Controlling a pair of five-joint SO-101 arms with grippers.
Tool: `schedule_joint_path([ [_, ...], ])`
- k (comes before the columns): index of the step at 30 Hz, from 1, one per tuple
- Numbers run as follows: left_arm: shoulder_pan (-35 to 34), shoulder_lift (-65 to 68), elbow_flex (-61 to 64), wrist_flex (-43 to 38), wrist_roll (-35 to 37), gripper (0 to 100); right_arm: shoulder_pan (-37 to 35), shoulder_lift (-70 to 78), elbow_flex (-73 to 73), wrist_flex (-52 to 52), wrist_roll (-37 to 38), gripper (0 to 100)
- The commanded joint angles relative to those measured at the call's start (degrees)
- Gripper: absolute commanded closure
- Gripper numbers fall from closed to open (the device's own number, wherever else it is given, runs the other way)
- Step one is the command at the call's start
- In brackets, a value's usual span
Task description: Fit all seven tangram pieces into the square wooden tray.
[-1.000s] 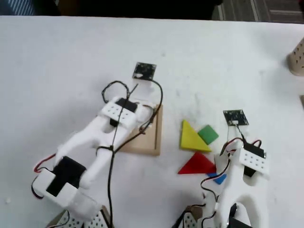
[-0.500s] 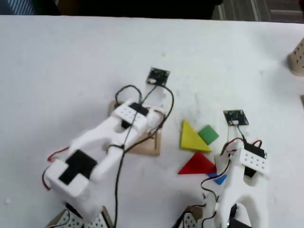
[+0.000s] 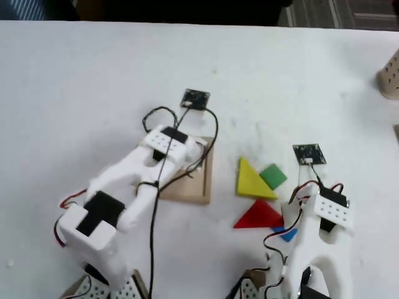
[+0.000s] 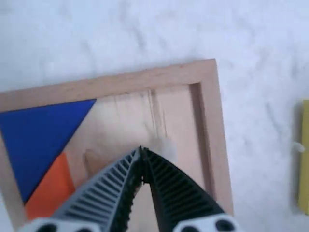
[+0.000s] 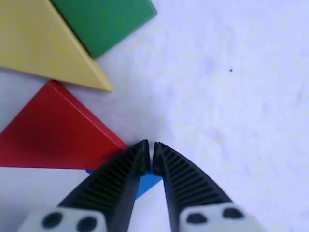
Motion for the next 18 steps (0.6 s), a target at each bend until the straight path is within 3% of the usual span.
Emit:
schedule_joint_path([
  [1,-2.07,-0.57,-2.29,0.70,0.44,98,0.22,-1.19,-0.26,-0.92,0.70,97.8],
  [12,-5.76,-0.57,-2.37,3.08,0.18,98,0.22,-1.19,-0.26,-0.92,0.70,97.8],
  [18,-3.56,-0.66,-2.81,3.08,0.18,98,0.22,-1.19,-0.26,-0.92,0.70,97.8],
])
